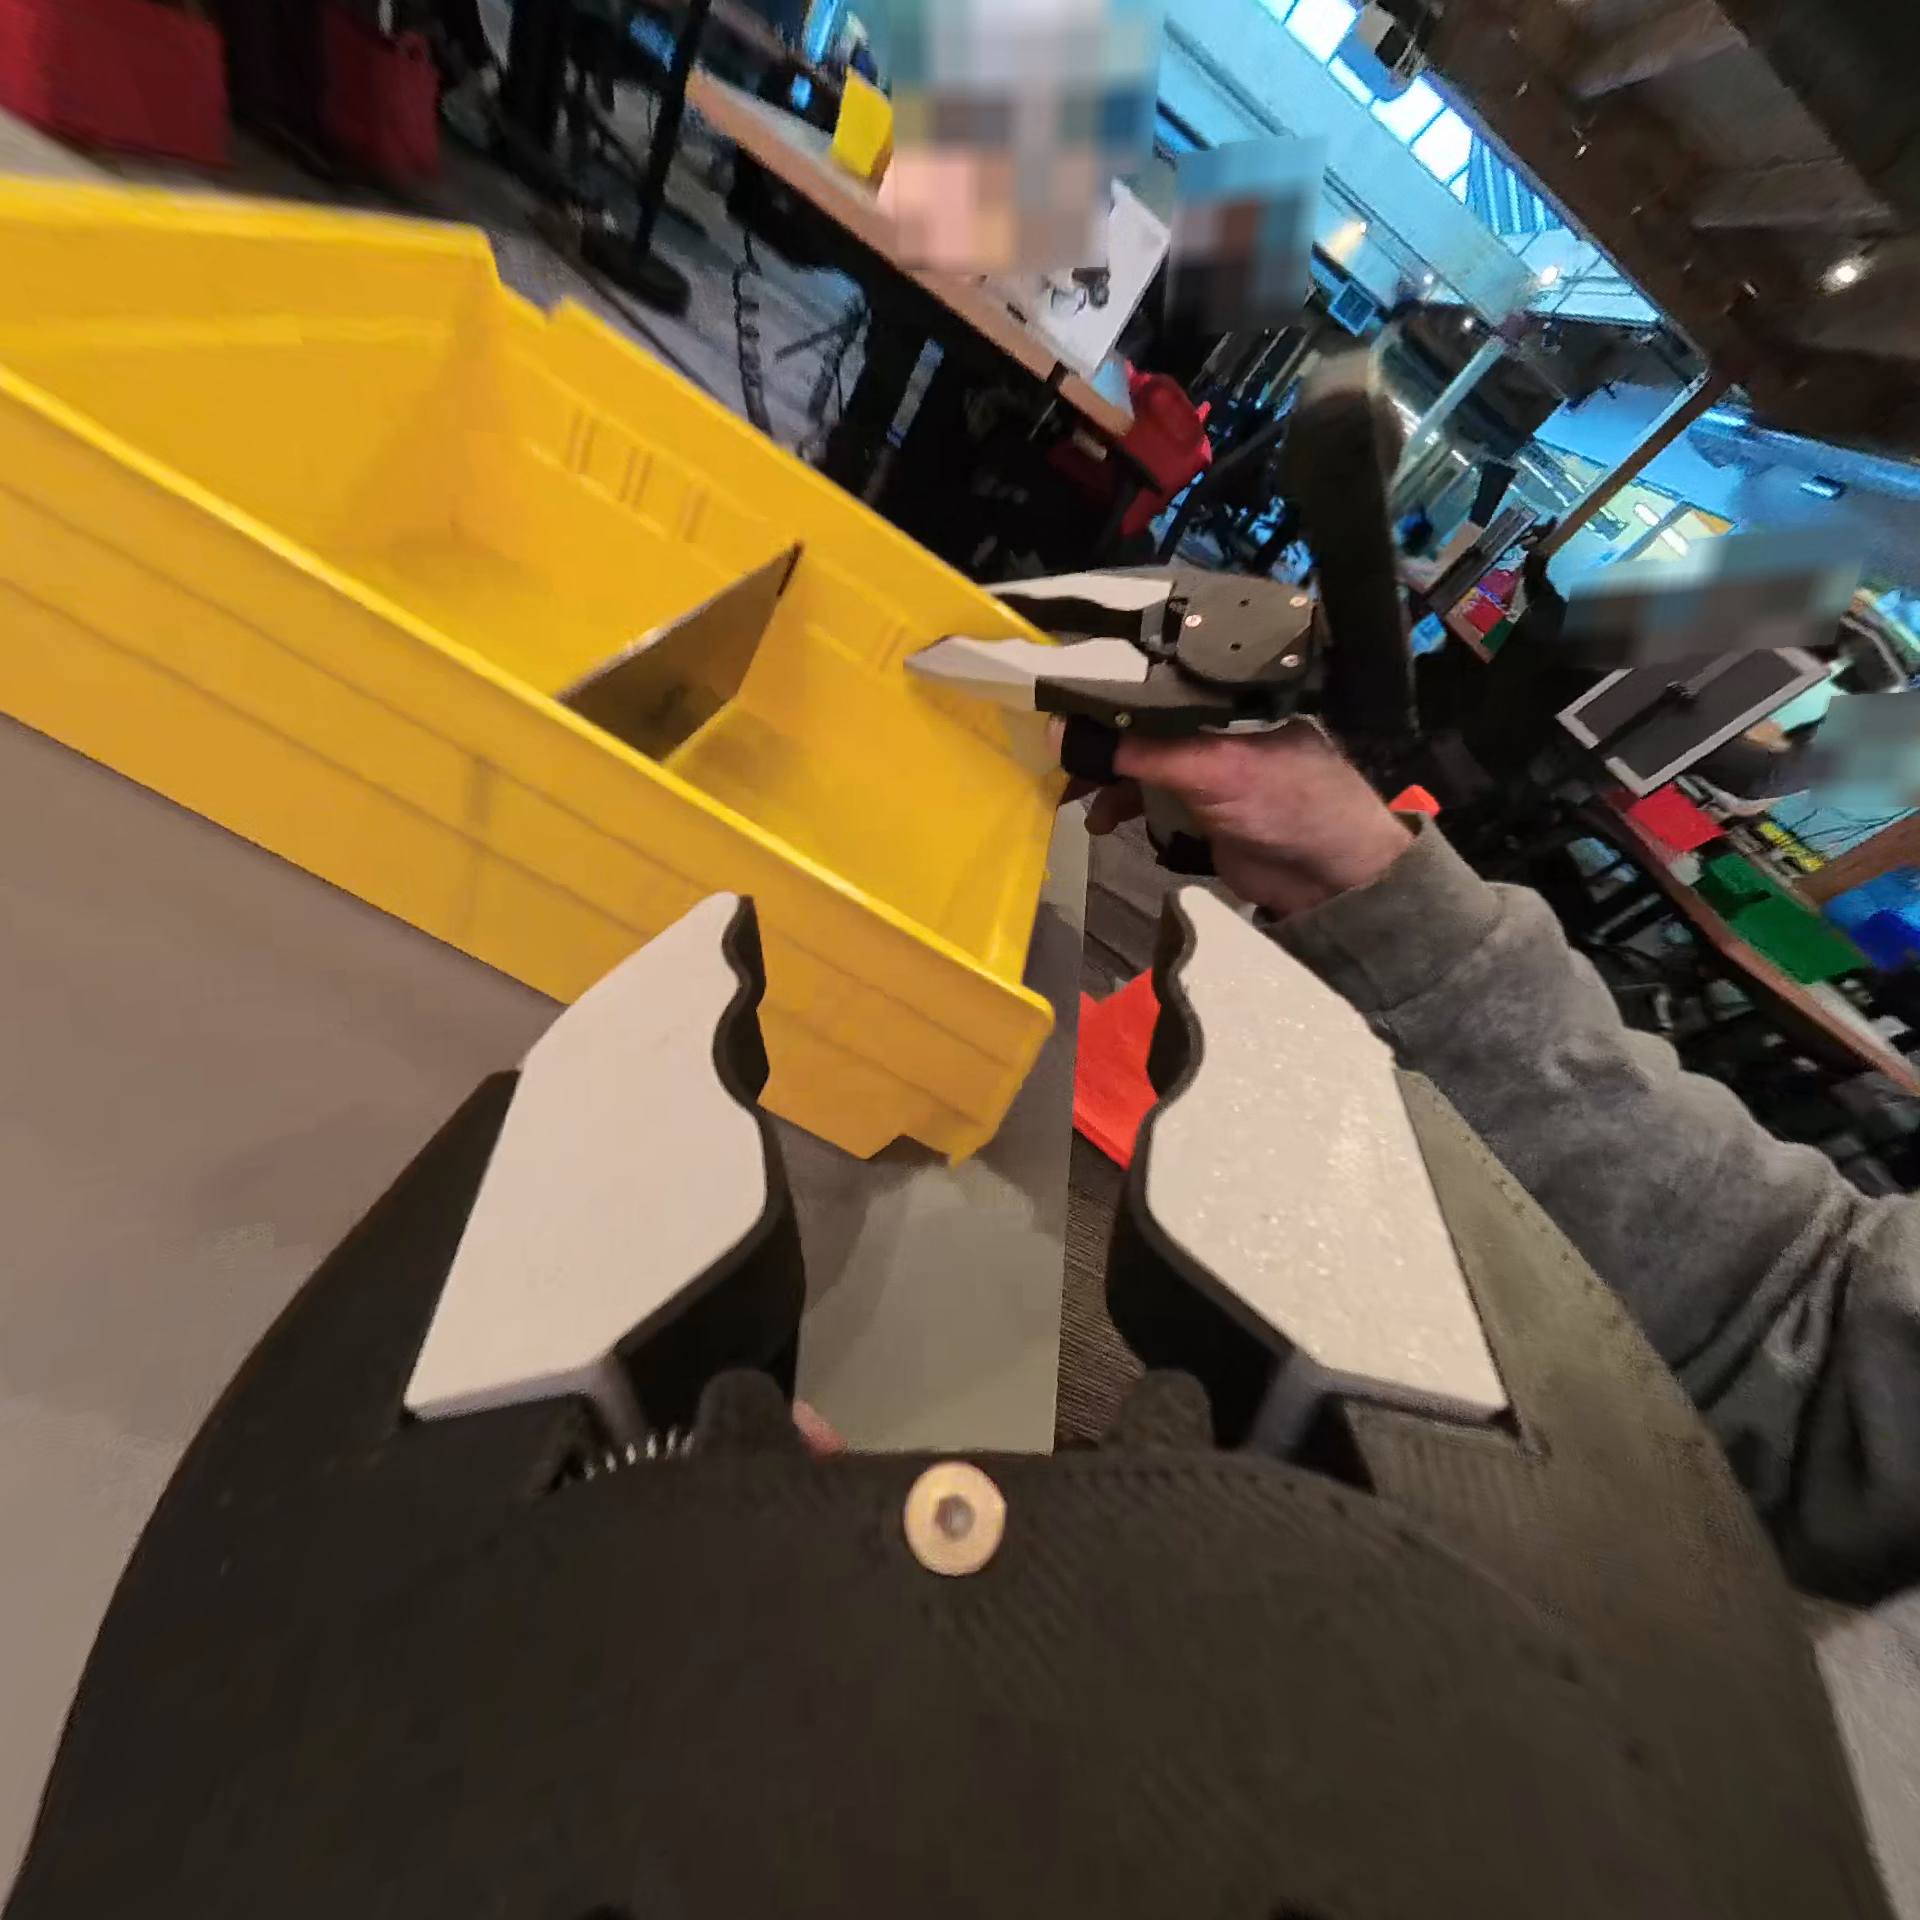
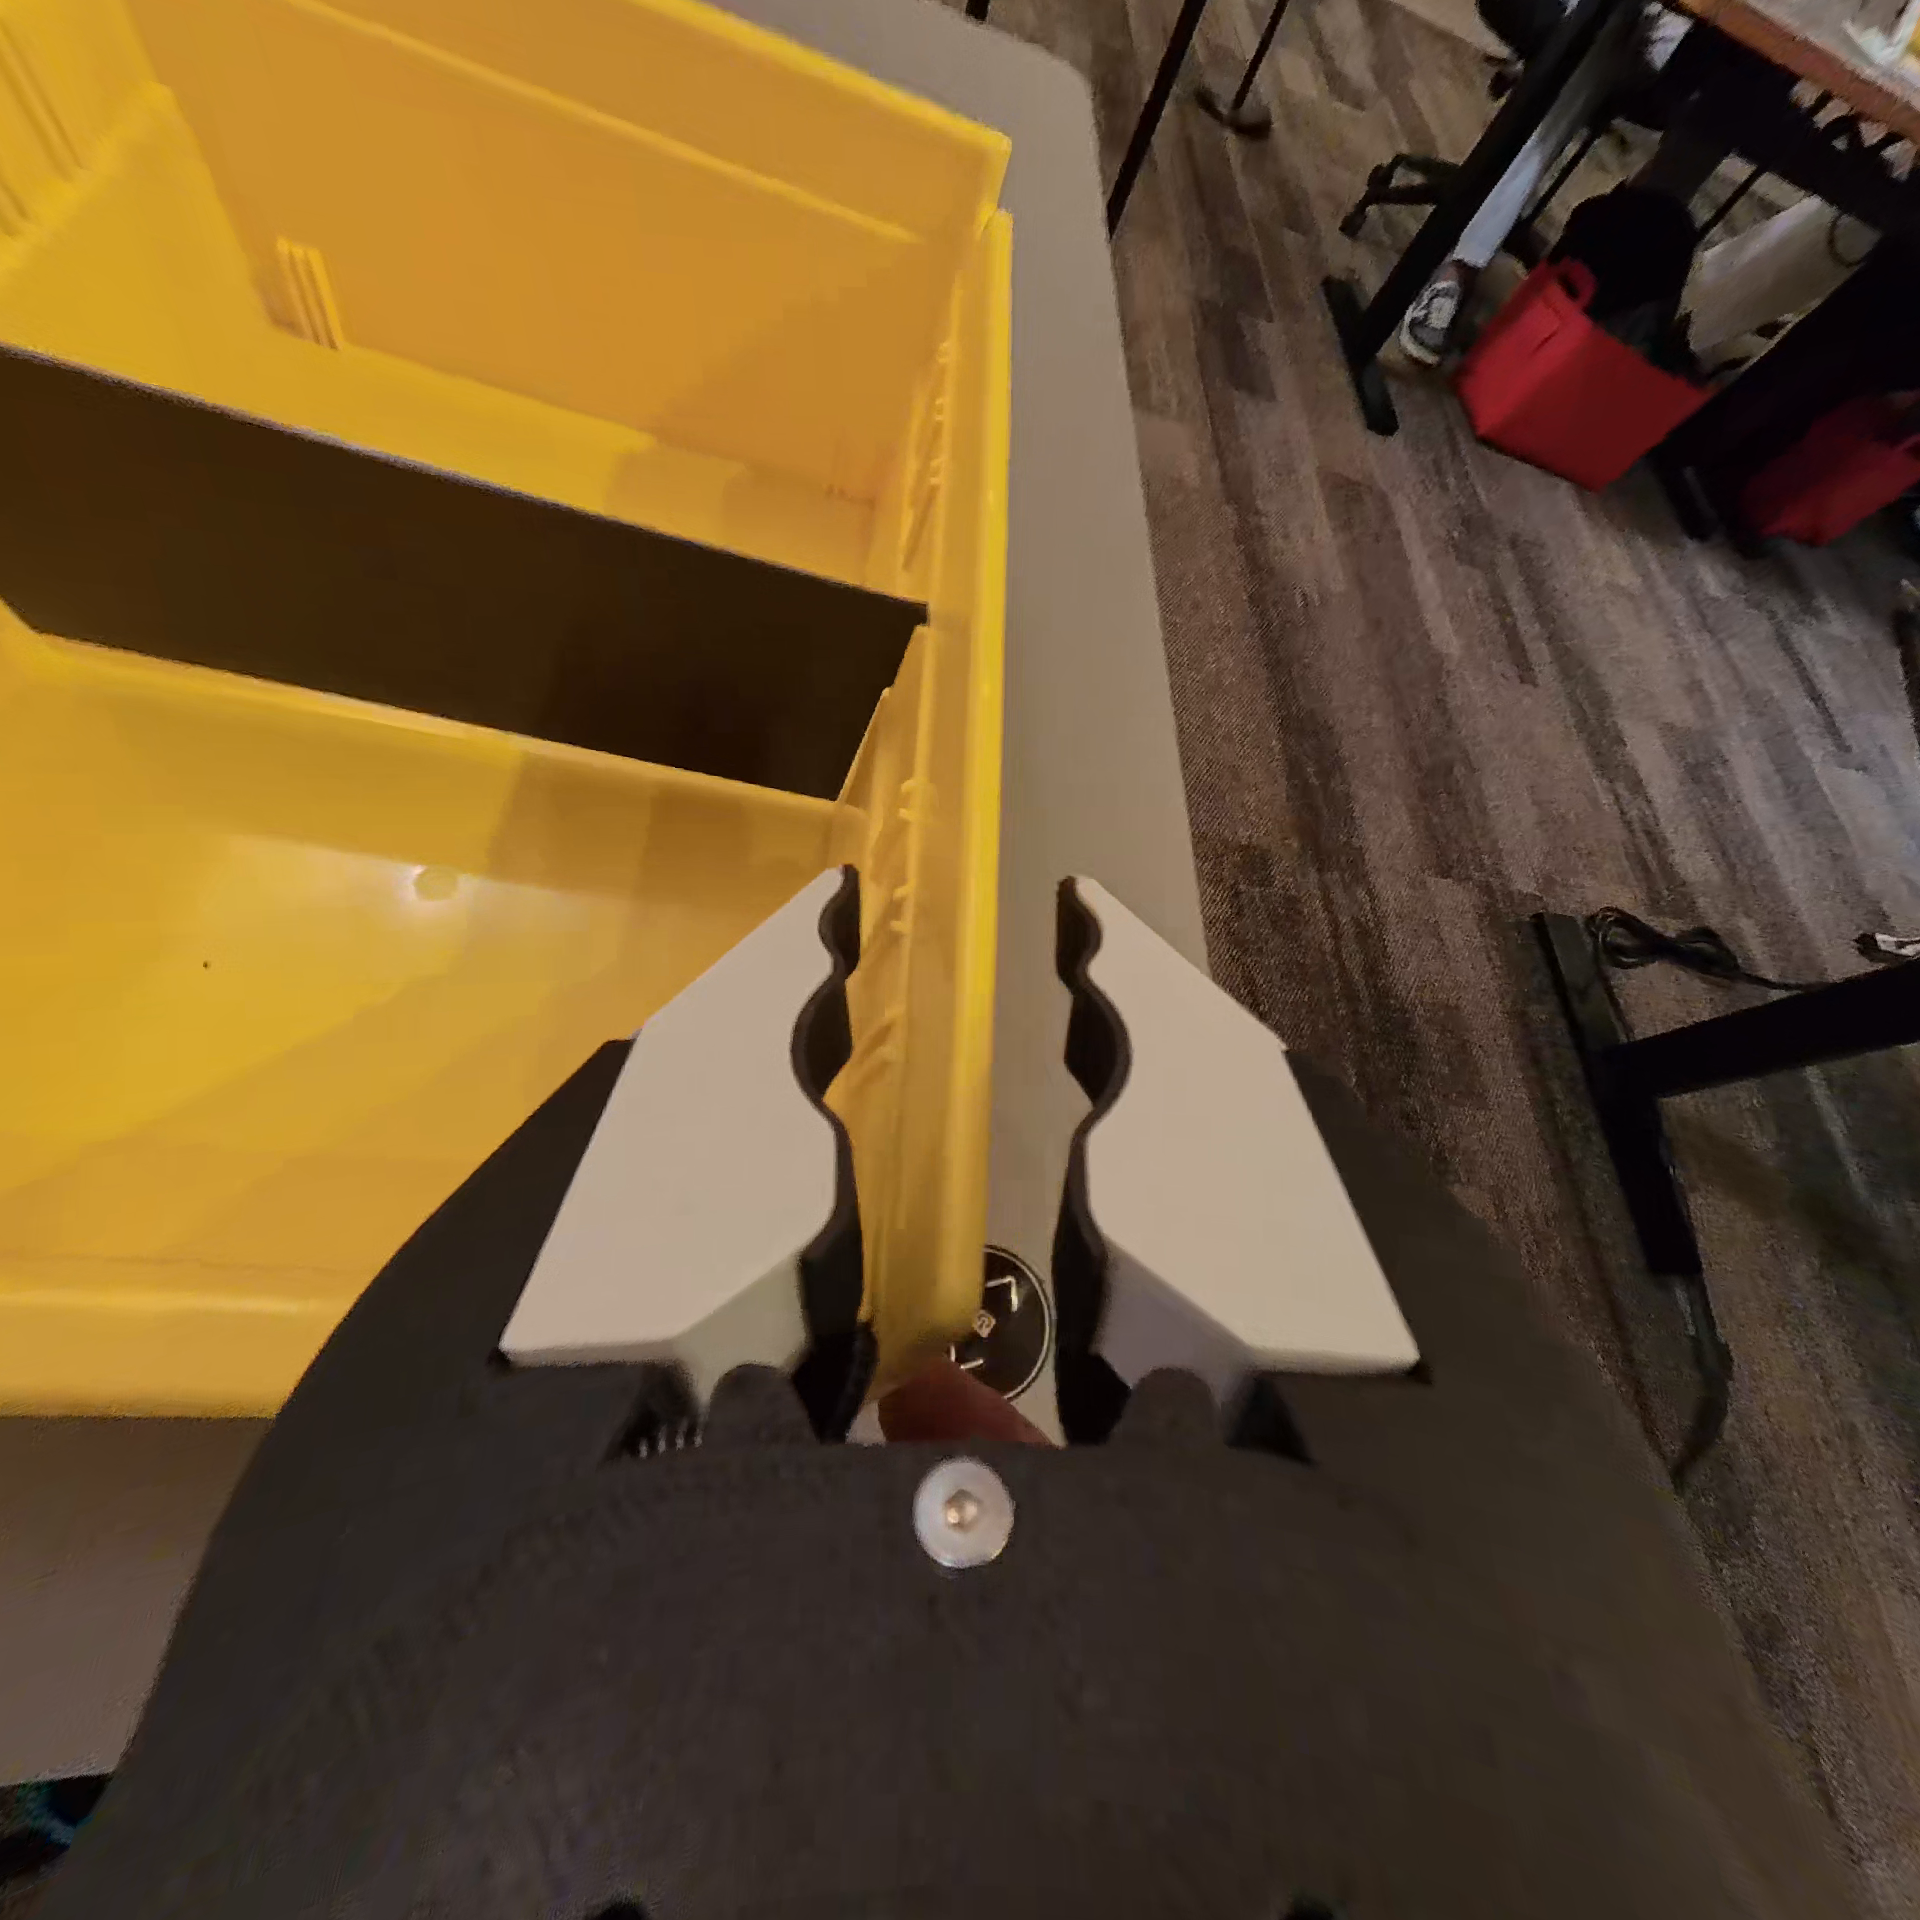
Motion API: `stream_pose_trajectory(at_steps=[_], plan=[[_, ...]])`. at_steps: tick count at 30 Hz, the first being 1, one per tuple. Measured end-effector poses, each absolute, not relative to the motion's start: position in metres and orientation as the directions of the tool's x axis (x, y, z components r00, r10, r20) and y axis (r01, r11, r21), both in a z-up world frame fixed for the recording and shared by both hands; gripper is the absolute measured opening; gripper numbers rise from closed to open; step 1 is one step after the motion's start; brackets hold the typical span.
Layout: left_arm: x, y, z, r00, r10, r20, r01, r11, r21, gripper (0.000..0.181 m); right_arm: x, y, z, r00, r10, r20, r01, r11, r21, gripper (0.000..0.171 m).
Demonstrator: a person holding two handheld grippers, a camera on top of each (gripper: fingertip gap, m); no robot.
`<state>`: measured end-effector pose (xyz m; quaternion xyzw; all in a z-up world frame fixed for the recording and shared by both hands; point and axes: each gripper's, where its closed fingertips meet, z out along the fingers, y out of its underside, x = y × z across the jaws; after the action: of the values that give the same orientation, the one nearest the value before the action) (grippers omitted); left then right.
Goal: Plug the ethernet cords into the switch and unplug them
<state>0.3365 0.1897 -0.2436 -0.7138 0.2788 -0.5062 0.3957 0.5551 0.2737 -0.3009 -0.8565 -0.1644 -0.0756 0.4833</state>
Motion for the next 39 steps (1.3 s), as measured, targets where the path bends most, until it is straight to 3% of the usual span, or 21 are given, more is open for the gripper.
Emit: stream_pose_trajectory(at_steps=[6, 11, 16, 21, 26, 29, 32, 39], plan=[[0.196, 0.191, -0.188, 0.582, -0.778, 0.238, 0.008, -0.287, -0.958, 0.069, 0.561, 0.266, -0.271, 0.906, 0.144, 0.399, 0.421, -0.41, -0.809, 0.054], [0.008, 0.184, -0.168, 0.9, -0.437, 0.005, -0.08, -0.177, -0.981, 0.068, 0.535, 0.254, -0.222, 0.868, 0.096, 0.488, 0.494, -0.276, -0.824, 0.048], [-0.186, 0.137, -0.177, 0.971, 0.011, -0.238, -0.223, -0.304, -0.926, 0.066, 0.495, 0.249, -0.194, 0.869, 0.144, 0.473, 0.494, -0.201, -0.846, 0.044], [-0.321, 0.09, -0.222, 0.916, 0.265, -0.302, -0.14, -0.492, -0.859, 0.073, 0.441, 0.243, -0.184, 0.832, 0.259, 0.492, 0.531, -0.109, -0.841, 0.042], [-0.375, 0.08, -0.283, 0.923, 0.317, -0.22, 0.018, -0.604, -0.797, 0.075, 0.39, 0.232, -0.189, 0.795, 0.394, 0.462, 0.525, -0.063, -0.849, 0.034], [-0.383, 0.079, -0.311, 0.927, 0.297, -0.229, 0.035, -0.675, -0.737, 0.059, 0.371, 0.227, -0.193, 0.772, 0.438, 0.462, 0.533, -0.049, -0.845, 0.034], [-0.376, 0.082, -0.318, 0.946, 0.255, -0.198, 0.033, -0.687, -0.726, 0.017, 0.356, 0.224, -0.195, 0.757, 0.464, 0.461, 0.533, -0.03, -0.845, 0.031], [-0.374, 0.072, -0.318, 0.966, 0.236, -0.102, 0.087, -0.674, -0.733, 0.007, 0.336, 0.223, -0.204, 0.736, 0.512, 0.444, 0.527, -0.022, -0.849, 0.031]])
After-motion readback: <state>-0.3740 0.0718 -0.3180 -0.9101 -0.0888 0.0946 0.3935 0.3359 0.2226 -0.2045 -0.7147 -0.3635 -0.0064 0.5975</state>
